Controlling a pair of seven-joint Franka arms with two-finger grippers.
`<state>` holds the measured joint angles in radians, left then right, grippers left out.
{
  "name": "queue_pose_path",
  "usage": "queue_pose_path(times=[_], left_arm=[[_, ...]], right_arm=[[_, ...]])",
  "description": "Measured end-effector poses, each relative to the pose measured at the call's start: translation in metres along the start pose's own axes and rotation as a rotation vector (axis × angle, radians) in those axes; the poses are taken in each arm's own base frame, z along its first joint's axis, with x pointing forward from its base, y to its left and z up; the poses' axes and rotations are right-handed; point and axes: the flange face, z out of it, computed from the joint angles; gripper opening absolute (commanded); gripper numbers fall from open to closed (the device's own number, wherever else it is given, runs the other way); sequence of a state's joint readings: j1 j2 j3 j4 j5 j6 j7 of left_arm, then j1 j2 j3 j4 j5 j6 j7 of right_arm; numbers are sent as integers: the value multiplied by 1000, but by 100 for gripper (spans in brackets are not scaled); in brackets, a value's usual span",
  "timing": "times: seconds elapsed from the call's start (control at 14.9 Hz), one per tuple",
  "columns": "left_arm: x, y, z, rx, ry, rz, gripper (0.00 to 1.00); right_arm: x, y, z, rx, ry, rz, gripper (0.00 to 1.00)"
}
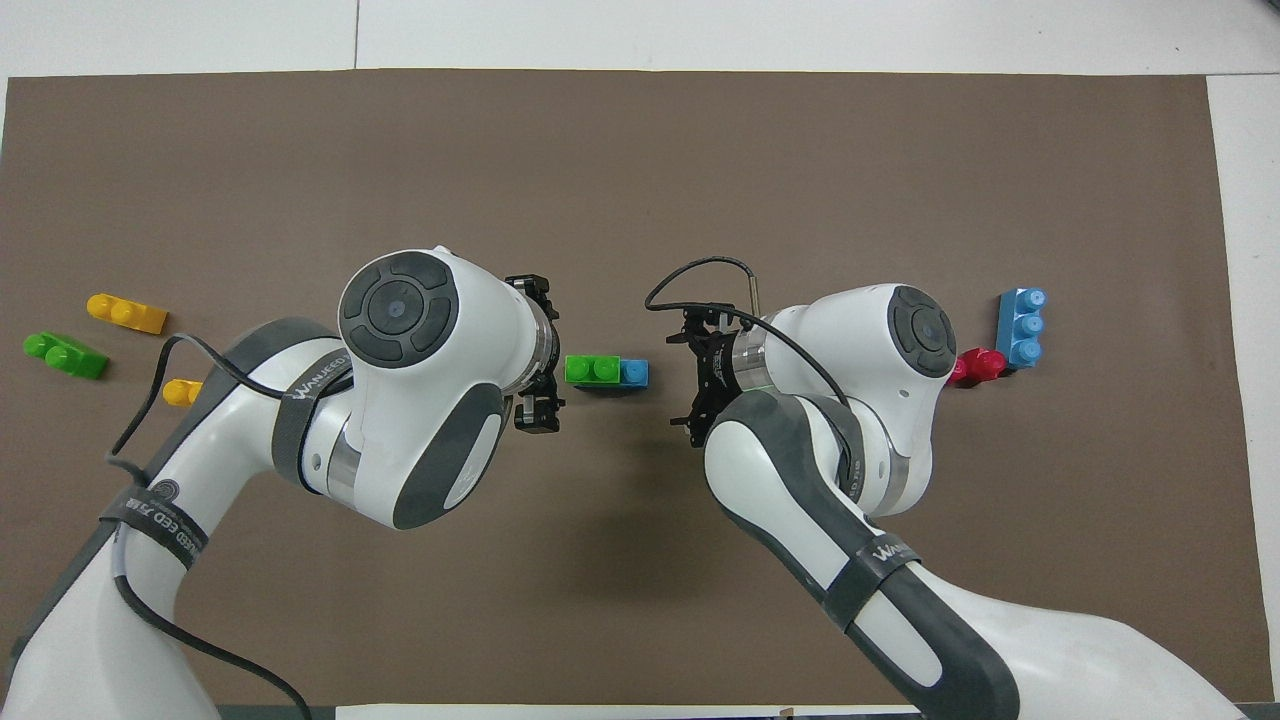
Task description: Remove green block with left arm and hold with right
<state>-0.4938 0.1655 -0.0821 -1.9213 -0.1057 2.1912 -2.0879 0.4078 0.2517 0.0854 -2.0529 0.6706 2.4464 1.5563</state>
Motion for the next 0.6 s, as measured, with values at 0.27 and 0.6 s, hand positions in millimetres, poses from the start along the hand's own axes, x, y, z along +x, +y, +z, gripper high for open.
queue_pose_path(times=[0.27,0.6], left_arm=[[-2,2,23,15,11,-21,100],[-14,-2,50,17,35,-36,100]], right_arm=[[-3,-1,12,40,-11,19,100],[-6,3,31,52,-9,25,100]])
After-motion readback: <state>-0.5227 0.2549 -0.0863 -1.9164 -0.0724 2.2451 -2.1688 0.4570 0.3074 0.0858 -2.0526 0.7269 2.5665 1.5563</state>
